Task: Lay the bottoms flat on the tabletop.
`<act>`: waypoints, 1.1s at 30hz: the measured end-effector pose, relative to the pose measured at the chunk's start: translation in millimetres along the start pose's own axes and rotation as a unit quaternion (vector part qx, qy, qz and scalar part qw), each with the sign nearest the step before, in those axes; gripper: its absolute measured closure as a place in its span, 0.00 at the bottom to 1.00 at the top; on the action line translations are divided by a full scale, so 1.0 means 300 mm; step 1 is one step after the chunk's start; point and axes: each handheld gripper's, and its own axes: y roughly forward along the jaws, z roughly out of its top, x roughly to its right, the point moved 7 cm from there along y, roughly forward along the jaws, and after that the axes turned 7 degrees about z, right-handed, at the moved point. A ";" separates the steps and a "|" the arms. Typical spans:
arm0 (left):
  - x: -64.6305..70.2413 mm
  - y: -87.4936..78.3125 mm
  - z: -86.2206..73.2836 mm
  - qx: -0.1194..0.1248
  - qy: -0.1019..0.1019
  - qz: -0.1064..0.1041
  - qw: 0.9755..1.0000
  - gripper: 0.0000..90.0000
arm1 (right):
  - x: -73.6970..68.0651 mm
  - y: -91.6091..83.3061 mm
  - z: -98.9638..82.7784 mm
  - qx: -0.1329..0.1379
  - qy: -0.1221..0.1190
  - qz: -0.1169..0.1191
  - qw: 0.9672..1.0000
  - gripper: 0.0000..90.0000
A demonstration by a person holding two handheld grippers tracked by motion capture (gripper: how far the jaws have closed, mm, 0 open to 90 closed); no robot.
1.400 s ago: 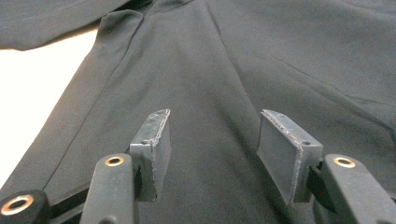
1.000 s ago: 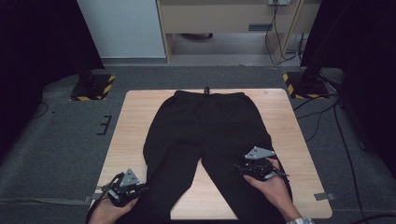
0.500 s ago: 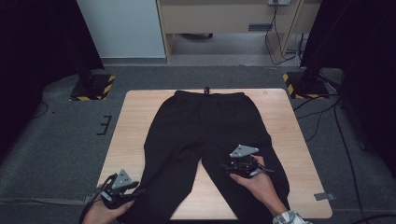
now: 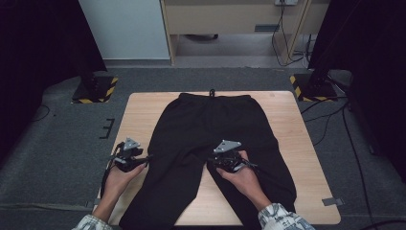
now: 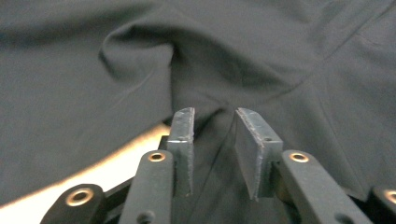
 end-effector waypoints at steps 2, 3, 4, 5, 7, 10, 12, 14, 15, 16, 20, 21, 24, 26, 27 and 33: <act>-0.005 0.034 0.010 -0.004 -0.008 0.006 1.000 0.48 | 0.005 0.021 0.014 0.005 0.011 0.002 1.000 0.66; -0.008 0.046 0.010 -0.010 -0.008 0.010 1.000 0.48 | 0.007 0.032 0.019 0.006 0.015 0.003 1.000 0.64; -0.007 0.057 0.010 -0.015 -0.008 0.010 1.000 0.49 | 0.009 0.043 0.021 0.004 0.017 0.000 1.000 0.62; -0.007 0.057 0.010 -0.015 -0.008 0.010 1.000 0.50 | 0.009 0.056 0.021 -0.001 0.017 0.000 1.000 0.61; 0.004 0.074 0.011 -0.023 -0.002 0.004 1.000 0.56 | 0.012 0.081 0.014 -0.016 0.016 -0.005 1.000 0.60; 0.019 0.091 -0.002 -0.047 0.014 0.004 0.999 0.72 | 0.009 0.100 0.013 -0.022 0.015 0.001 1.000 0.69; 0.021 0.093 0.002 -0.048 0.014 0.002 0.999 0.86 | 0.008 0.107 0.010 -0.030 0.009 0.002 1.000 0.83; 0.019 0.098 0.009 -0.053 0.017 0.003 0.998 0.96 | 0.012 0.111 0.007 -0.033 0.011 0.002 0.999 0.94; 0.019 0.098 0.009 -0.053 0.017 0.003 0.998 0.98 | 0.012 0.111 0.007 -0.033 0.011 0.002 0.999 0.94; 0.014 0.106 0.018 -0.057 0.022 0.009 0.998 0.98 | 0.021 0.108 0.011 -0.026 0.019 0.007 0.999 0.97; -0.026 0.110 0.078 -0.034 0.021 0.032 0.999 0.98 | 0.031 0.077 0.040 0.005 0.033 0.018 0.999 0.97; -0.040 0.107 0.096 -0.027 0.020 0.037 0.999 0.98 | 0.034 0.068 0.046 0.010 0.033 0.019 0.999 0.98; -0.079 0.101 0.133 -0.019 0.006 0.041 0.999 0.98 | 0.049 0.031 0.053 0.021 0.035 0.023 0.999 0.98; -0.090 0.098 0.140 -0.019 0.008 0.040 0.999 0.98 | 0.065 0.010 0.046 0.023 0.034 0.021 0.999 0.98; -0.086 0.100 0.137 -0.022 0.008 0.038 0.999 0.98 | 0.079 -0.001 0.038 0.025 0.038 0.019 0.999 0.98; -0.068 0.126 0.080 -0.050 0.019 0.042 0.998 0.97 | 0.115 -0.031 -0.008 0.038 0.066 0.021 0.997 0.98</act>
